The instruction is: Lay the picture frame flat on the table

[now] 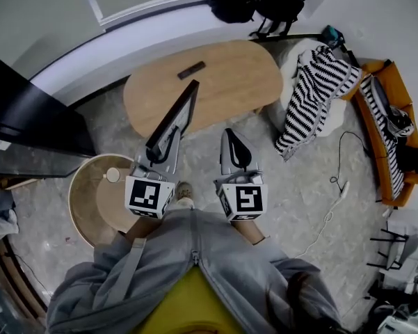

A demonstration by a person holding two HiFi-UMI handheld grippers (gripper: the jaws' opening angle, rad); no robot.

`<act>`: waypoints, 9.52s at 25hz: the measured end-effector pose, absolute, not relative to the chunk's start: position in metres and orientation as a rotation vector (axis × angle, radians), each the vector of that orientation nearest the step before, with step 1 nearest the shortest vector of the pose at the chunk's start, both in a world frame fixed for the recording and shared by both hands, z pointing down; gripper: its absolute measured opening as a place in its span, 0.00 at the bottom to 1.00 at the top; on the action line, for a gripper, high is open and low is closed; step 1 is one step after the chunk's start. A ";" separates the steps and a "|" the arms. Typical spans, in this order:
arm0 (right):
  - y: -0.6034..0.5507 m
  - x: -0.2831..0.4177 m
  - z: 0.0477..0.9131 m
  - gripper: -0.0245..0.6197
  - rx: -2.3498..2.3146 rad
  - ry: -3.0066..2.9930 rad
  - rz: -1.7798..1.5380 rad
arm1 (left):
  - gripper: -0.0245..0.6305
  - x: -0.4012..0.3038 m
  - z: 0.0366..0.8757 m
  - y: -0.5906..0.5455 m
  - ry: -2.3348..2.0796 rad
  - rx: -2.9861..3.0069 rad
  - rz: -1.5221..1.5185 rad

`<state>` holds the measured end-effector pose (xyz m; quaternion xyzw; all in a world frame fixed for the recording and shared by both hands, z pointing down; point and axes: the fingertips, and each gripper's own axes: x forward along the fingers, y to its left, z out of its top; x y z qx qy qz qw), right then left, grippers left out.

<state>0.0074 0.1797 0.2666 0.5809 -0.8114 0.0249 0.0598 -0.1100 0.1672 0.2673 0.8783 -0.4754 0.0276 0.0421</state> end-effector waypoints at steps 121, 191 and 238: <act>-0.187 0.103 0.713 0.16 1.040 -2.430 0.926 | 0.16 -0.023 0.732 -0.169 -0.828 2.161 0.243; -0.143 0.173 0.620 0.04 1.352 -1.756 0.917 | 0.04 -0.089 0.612 -0.162 -1.204 1.850 0.386; -0.198 0.084 0.159 0.04 1.645 -2.576 -0.204 | 0.04 -0.081 0.168 -0.201 -1.795 2.666 0.025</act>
